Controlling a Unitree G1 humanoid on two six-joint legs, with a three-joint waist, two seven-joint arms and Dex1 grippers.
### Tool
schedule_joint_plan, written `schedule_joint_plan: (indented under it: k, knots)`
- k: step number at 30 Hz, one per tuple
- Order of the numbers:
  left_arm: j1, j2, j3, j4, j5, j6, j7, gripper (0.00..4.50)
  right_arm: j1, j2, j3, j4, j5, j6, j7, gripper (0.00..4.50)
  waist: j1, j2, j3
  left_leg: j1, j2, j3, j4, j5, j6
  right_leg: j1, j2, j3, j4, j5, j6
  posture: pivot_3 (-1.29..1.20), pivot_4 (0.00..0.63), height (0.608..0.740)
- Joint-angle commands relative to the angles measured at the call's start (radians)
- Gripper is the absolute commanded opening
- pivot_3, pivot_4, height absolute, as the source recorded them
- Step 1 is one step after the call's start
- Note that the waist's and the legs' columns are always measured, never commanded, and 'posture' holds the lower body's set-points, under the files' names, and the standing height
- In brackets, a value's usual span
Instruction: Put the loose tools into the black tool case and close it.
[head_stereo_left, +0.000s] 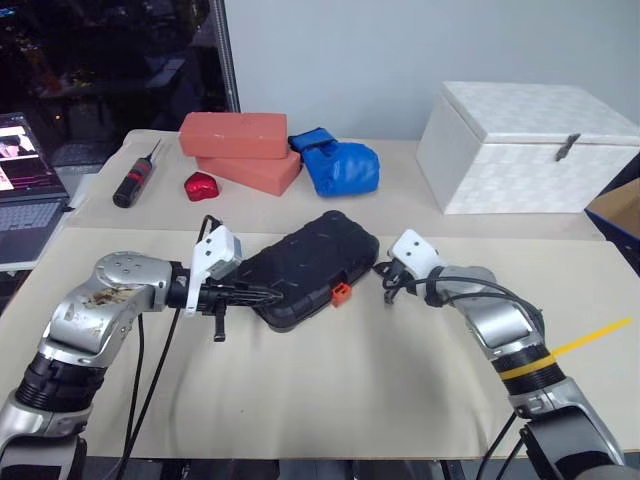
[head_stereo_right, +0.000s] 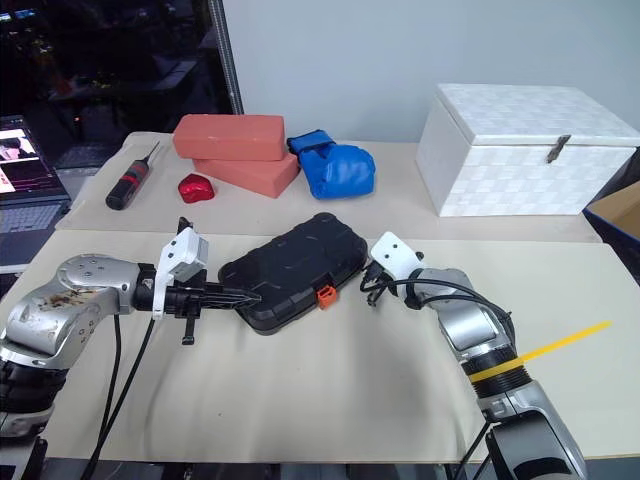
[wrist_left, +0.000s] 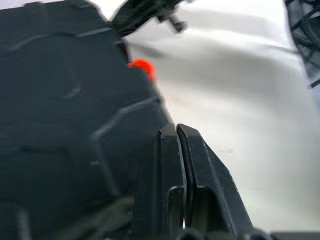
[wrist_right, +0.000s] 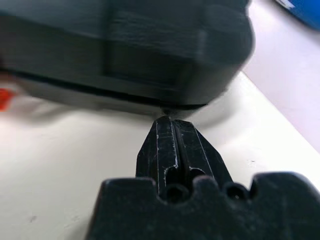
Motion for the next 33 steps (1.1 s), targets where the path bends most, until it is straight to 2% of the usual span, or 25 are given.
schedule_joint_plan:
  k: [1,3,6,9,16,22,33]
  knots:
    - [-0.048,-0.012,-0.07,0.064,0.087,-0.038,0.007,0.1,0.123,-0.046,-0.094,-0.302,0.162,0.195,0.07,0.0,0.013,0.0,0.0,0.0,0.0,0.0,0.0,-0.001,0.0,0.0,0.0,0.0,0.0,-0.001,-0.001,0.0,0.15,0.74]
    - [-0.055,-0.007,-0.128,0.109,0.146,-0.071,-0.014,0.1,0.169,-0.015,-0.069,-0.399,0.184,0.271,0.032,0.0,0.013,0.0,0.0,0.0,0.0,0.0,0.0,-0.001,0.0,0.0,0.0,0.0,0.0,-0.001,-0.002,0.0,0.15,0.74]
    - [-0.071,-0.022,-0.16,0.159,0.184,-0.102,-0.024,0.1,0.19,0.051,-0.01,-0.431,0.161,0.332,-0.045,0.0,0.005,0.0,-0.001,0.003,0.001,0.001,0.0,-0.002,-0.001,0.001,0.001,0.0,0.001,-0.001,-0.001,0.0,0.15,0.74]
    - [-0.087,-0.042,-0.167,0.188,0.198,-0.114,-0.028,0.1,0.183,0.127,0.021,-0.405,0.133,0.363,-0.128,0.0,0.005,0.0,-0.001,0.006,0.001,0.0,0.001,0.0,-0.002,0.003,0.0,0.0,0.001,-0.002,-0.01,0.0,0.15,0.74]
    - [-0.077,-0.055,-0.174,0.199,0.216,-0.123,-0.024,0.1,0.167,0.221,0.05,-0.316,0.076,0.33,-0.235,0.0,0.004,0.001,-0.002,0.006,0.0,0.001,0.001,0.002,-0.003,0.004,-0.001,0.0,0.0,-0.001,-0.009,0.0,0.15,0.74]
    - [-0.051,-0.058,-0.177,0.188,0.223,-0.126,-0.02,0.1,0.135,0.265,0.027,-0.286,0.079,0.297,-0.257,0.0,0.003,0.001,-0.003,0.005,0.0,0.001,0.001,0.002,-0.003,0.004,0.0,0.0,0.001,-0.001,-0.008,0.0,0.15,0.74]
    - [-0.039,-0.072,-0.173,0.201,0.234,-0.137,-0.013,0.1,0.152,0.365,-0.081,-0.367,0.179,0.325,-0.288,0.0,-0.014,0.001,-0.003,0.006,0.0,0.0,0.001,0.002,-0.003,0.004,0.0,0.001,0.001,-0.001,-0.008,0.0,0.15,0.74]
